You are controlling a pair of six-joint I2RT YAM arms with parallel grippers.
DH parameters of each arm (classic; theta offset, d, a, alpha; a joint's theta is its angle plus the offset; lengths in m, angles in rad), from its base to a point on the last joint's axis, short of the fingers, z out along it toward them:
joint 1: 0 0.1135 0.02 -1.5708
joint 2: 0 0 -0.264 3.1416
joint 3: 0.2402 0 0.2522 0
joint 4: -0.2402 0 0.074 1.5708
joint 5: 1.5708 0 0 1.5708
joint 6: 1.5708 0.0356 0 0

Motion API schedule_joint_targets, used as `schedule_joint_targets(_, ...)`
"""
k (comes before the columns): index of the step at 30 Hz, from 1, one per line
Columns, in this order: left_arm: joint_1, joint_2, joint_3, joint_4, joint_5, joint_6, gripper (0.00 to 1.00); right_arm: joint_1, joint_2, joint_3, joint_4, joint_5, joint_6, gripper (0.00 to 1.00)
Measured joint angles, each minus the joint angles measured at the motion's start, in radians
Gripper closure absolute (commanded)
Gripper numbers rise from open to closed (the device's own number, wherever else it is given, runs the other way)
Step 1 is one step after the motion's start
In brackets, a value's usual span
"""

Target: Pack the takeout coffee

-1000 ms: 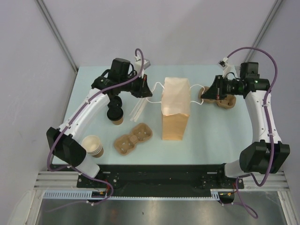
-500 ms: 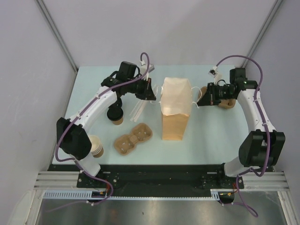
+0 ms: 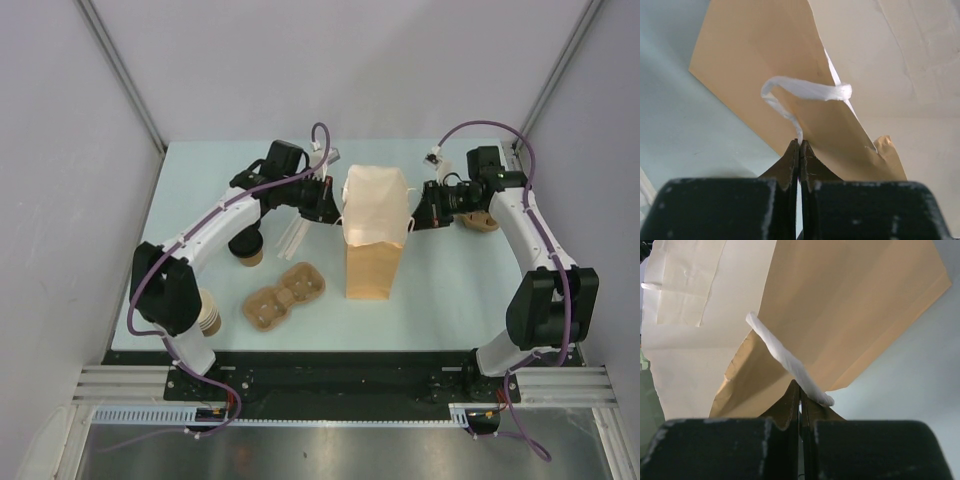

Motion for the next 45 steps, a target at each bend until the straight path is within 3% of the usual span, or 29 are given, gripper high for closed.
schedule_joint_targets(3, 0.000, 0.000, 0.000, 0.003, 0.006, -0.002, 0.96, 0.000, 0.000, -0.001, 0.007, -0.001, 0.006, 0.98)
schedule_joint_targets(6, 0.000, 0.000, 0.000, 0.003, 0.005, 0.003, 0.80, -0.014, 0.000, -0.001, 0.012, -0.001, 0.010, 0.86)
schedule_joint_targets(7, 0.000, -0.001, 0.003, -0.001, 0.005, 0.005, 0.70, -0.019, -0.003, -0.001, 0.012, -0.001, 0.014, 0.82)
schedule_joint_targets(9, 0.002, -0.001, 0.015, -0.003, 0.005, 0.009, 0.62, -0.040, -0.013, -0.001, 0.011, -0.001, 0.013, 0.71)
schedule_joint_targets(10, 0.002, -0.003, 0.022, -0.003, 0.005, 0.013, 0.61, -0.047, -0.019, -0.001, 0.011, -0.001, 0.016, 0.62)
schedule_joint_targets(13, 0.004, -0.013, 0.055, -0.008, 0.004, 0.014, 0.58, -0.075, -0.054, 0.000, 0.010, -0.001, 0.018, 0.50)
schedule_joint_targets(18, 0.006, -0.049, 0.122, -0.008, 0.001, 0.018, 0.44, -0.084, -0.116, 0.017, 0.012, -0.003, 0.035, 0.45)
schedule_joint_targets(20, 0.007, -0.062, 0.150, -0.008, -0.003, 0.021, 0.39, -0.082, -0.126, 0.039, 0.014, -0.005, 0.041, 0.38)
schedule_joint_targets(21, 0.007, -0.066, 0.158, -0.009, -0.005, 0.022, 0.29, -0.082, -0.128, 0.049, 0.014, -0.005, 0.046, 0.35)
schedule_joint_targets(25, 0.013, -0.083, 0.176, -0.010, -0.005, 0.032, 0.16, -0.082, -0.129, 0.093, 0.014, -0.004, 0.053, 0.16)
schedule_joint_targets(27, 0.017, -0.091, 0.176, -0.020, -0.003, 0.039, 0.01, -0.082, -0.129, 0.112, 0.013, -0.003, 0.055, 0.12)
schedule_joint_targets(33, 0.058, -0.114, 0.176, -0.023, 0.035, 0.056, 0.00, -0.096, -0.132, 0.150, 0.003, -0.001, 0.055, 0.01)
schedule_joint_targets(39, 0.216, -0.189, 0.175, 0.034, 0.123, 0.080, 0.01, -0.172, -0.135, 0.181, -0.023, -0.014, 0.048, 0.00)
schedule_joint_targets(42, 0.314, -0.243, 0.171, 0.039, 0.192, 0.178, 0.00, -0.214, -0.139, 0.204, -0.050, -0.027, 0.039, 0.00)
schedule_joint_targets(45, 0.381, -0.305, 0.143, -0.047, 0.257, 0.453, 0.01, -0.250, -0.141, 0.228, -0.073, -0.044, 0.022, 0.00)
